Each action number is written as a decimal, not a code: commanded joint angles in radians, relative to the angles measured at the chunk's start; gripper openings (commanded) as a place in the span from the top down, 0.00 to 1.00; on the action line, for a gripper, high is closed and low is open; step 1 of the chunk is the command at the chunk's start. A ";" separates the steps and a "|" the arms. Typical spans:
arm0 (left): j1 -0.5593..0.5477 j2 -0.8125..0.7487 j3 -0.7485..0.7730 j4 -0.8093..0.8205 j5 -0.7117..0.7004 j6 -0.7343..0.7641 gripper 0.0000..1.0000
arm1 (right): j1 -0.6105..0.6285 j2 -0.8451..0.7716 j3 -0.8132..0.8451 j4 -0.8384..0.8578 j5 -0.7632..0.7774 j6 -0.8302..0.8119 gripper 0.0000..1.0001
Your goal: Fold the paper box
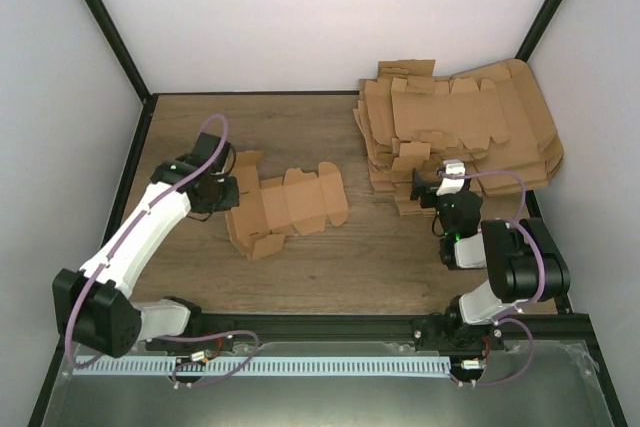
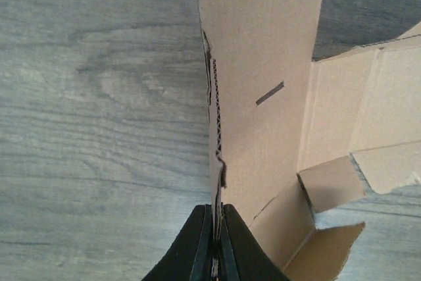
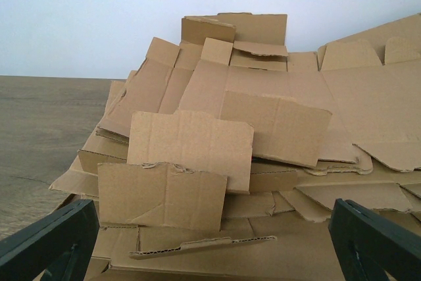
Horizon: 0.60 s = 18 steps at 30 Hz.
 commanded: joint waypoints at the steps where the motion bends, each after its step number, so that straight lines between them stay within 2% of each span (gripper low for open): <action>1: -0.005 0.103 0.081 0.003 -0.046 0.088 0.96 | -0.009 0.004 0.024 0.029 -0.001 0.006 0.00; 6: -0.050 0.224 0.185 -0.072 -0.178 0.148 0.96 | -0.009 0.005 0.024 0.028 0.000 0.006 0.00; 9: -0.116 0.301 0.252 -0.109 -0.267 0.163 0.96 | -0.009 0.004 0.025 0.029 -0.001 0.005 0.00; 14: -0.194 0.444 0.358 -0.148 -0.347 0.183 0.96 | -0.009 0.005 0.024 0.028 -0.001 0.006 0.00; 18: -0.229 0.482 0.379 -0.139 -0.456 0.225 0.96 | -0.008 0.004 0.024 0.029 0.000 0.005 0.00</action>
